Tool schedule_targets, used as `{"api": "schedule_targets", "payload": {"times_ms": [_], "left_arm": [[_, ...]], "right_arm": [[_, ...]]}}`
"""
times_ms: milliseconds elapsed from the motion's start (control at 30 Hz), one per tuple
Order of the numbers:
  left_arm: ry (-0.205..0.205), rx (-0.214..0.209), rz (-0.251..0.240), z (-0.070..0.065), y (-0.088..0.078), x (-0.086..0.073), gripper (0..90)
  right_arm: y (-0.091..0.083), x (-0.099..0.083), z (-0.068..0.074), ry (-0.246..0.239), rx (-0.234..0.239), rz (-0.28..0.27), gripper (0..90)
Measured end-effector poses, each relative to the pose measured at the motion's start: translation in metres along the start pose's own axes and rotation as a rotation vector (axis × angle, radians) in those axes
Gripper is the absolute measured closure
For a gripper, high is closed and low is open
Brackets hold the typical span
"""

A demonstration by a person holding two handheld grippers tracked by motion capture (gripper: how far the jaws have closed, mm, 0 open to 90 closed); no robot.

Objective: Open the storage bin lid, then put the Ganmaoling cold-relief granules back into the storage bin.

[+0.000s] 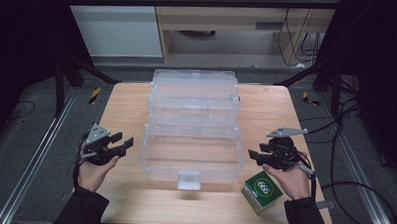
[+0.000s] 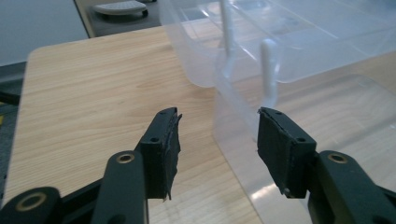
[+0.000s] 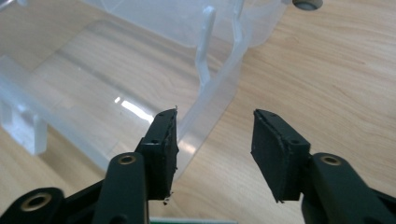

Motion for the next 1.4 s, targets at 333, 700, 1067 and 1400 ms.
{"api": "schedule_targets", "payload": {"times_ms": [333,700,1067,1400], "left_arm": [[-0.044,0.058,0.002,0.023,0.004,-0.006,42.8],[-0.065,0.097,0.031,0.037,0.006,-0.012,38.9],[-0.06,0.121,0.039,0.042,0.007,-0.014,37.7],[-0.068,0.133,0.037,0.046,0.006,-0.015,37.6]], "right_arm": [[-0.017,-0.012,0.0,0.008,0.011,0.114,31.4],[-0.024,-0.027,0.0,-0.012,-0.011,0.218,26.1],[-0.018,-0.041,0.019,-0.04,0.023,0.347,16.8],[-0.008,-0.049,0.026,-0.054,0.029,0.426,10.5]]}}
Point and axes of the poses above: each handheld gripper's, and its own axes: y roughly forward along the jaws, x roughly out of its top, z roughly to its left, the point moved 6 cm from there along y, roughly forward along the jaws, and after that the axes turned 3 degrees about -y, right-handed, at the moved point
